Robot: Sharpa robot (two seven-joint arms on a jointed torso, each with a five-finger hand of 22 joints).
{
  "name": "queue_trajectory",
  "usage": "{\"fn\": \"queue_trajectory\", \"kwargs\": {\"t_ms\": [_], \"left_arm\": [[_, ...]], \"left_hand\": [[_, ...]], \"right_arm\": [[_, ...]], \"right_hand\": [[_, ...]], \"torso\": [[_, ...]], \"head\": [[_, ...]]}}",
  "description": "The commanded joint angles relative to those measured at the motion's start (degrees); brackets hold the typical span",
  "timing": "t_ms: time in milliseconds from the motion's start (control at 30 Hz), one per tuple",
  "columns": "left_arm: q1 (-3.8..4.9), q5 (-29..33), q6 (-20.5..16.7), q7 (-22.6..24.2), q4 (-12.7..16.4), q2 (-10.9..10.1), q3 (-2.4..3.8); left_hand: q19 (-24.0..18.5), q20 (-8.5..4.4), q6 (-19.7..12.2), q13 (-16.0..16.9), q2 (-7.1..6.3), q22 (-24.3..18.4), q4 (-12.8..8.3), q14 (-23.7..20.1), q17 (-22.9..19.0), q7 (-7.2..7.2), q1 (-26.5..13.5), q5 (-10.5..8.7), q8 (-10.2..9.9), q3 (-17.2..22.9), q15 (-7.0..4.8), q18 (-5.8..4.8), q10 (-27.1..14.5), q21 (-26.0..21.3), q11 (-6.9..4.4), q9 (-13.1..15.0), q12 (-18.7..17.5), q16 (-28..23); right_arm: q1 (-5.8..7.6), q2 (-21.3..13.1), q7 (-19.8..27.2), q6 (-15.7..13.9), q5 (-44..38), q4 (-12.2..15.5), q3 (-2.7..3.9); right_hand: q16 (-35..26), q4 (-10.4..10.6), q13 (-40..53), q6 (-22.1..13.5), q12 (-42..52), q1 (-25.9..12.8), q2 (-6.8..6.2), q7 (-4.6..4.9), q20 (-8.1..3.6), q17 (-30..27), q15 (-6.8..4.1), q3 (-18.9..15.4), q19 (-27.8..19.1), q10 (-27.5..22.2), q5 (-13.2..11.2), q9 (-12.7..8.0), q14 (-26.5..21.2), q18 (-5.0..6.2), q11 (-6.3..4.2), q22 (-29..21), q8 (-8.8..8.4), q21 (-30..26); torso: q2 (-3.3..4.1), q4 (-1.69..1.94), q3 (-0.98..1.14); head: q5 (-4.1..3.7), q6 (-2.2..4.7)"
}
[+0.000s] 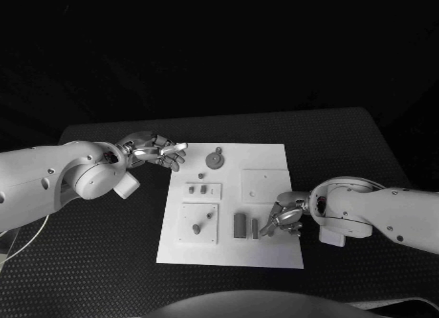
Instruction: Assemble the parts on the task board
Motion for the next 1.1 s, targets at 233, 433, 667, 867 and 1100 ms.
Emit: {"fn": "queue_trajectory", "kwargs": {"t_ms": [233,433,667,867,1100], "left_arm": [[0.02,0.1,-0.1,3.7,-3.3,0.9,0.07],[0.03,2.0,-1.1,6.7,-7.7,2.2,0.13],[0.07,3.8,-0.9,8.8,-14.0,4.8,0.19],[0.1,5.9,-0.2,10.7,-20.9,8.7,0.39],[0.07,13.6,1.0,12.6,-29.8,14.0,1.66]], "left_hand": [[-0.2,0.03,2.5,0.2,0.76,-0.1,-0.2,0.1,0.1,0.31,2.9,-0.23,1.6,-0.6,0.04,0.62,1.8,0.1,-0.57,0.4,0.8,-0.7],[0.1,-0.1,4.5,0.5,1.86,0.0,-0.1,0.6,0.0,-1.28,5.9,-0.22,2.4,-0.2,-0.26,0.61,3.5,0.4,-1.27,0.5,1.4,-0.8],[0.4,-0.27,5.5,0.5,2.01,0.0,-0.1,0.0,-0.4,-1.74,7.7,-0.22,2.6,0.8,-0.41,0.44,4.2,0.4,-1.48,0.3,1.4,-1.5],[0.4,-0.21,5.2,0.1,1.86,-0.1,-0.1,-1.0,-1.0,-1.85,8.5,-0.23,2.0,2.0,-0.22,0.34,3.9,0.2,-1.43,-0.2,0.7,-2.6],[-1.2,0.4,2.5,-1.6,2.23,-1.2,-0.1,-4.2,-2.5,-2.04,9.7,-0.23,0.2,2.7,0.36,0.01,0.0,-0.4,-1.22,-1.3,-0.5,-5.0]], "right_arm": [[3.2,-0.3,13.5,-1.4,4.8,-3.0,0.1],[4.4,1.3,24.2,-8.2,12.5,-9.1,1.39],[4.57,7.1,32.4,-10.9,20.1,-22.2,4.37],[4.34,13.6,35.9,-9.8,23.9,-35.8,7.43],[1.19,19.9,39.9,-9.6,31.1,-47.7,12.76]], "right_hand": [[-0.5,-0.1,0.4,-3.3,0.3,0.1,0.3,1.55,0.24,0.1,0.55,-1.8,-1.4,-1.2,0.0,0.0,-1.3,0.33,0.46,0.9,-0.98,-0.5],[-2.4,-4.9,-0.1,-4.1,-0.2,2.2,6.46,2.23,1.57,-0.7,1.26,-5.3,-4.5,-2.3,-0.1,0.4,-3.4,0.06,1.02,1.0,-0.99,-1.7],[-6.7,-9.1,-2.7,-4.6,-3.8,3.1,9.62,2.26,3.08,-2.8,1.52,-6.4,-7.7,-5.3,0.0,0.4,-6.2,-0.18,1.31,-0.2,-1.09,-4.6],[-19.0,-9.3,-12.3,-8.2,-15.8,4.4,11.44,4.72,6.29,-8.2,4.66,-5.3,-17.9,-13.8,0.2,-0.1,-15.4,-2.24,3.55,-3.8,-2.67,-13.0],[-37.9,-9.7,-28.4,-11.3,-31.1,6.1,13.21,6.84,9.84,-17.6,12.82,-4.9,-31.3,-18.3,0.0,-0.6,-24.0,-5.79,8.22,-7.6,-3.54,-22.8]], "torso": [[-0.18,-0.04,0.13],[-0.46,0.0,0.23],[-1.42,0.04,0.01],[-2.64,0.3,-0.37],[-4.04,0.5,-1.16]], "head": [[-0.12,1.82],[-0.16,4.82],[-0.22,8.87],[0.09,12.21],[0.83,15.48]]}}
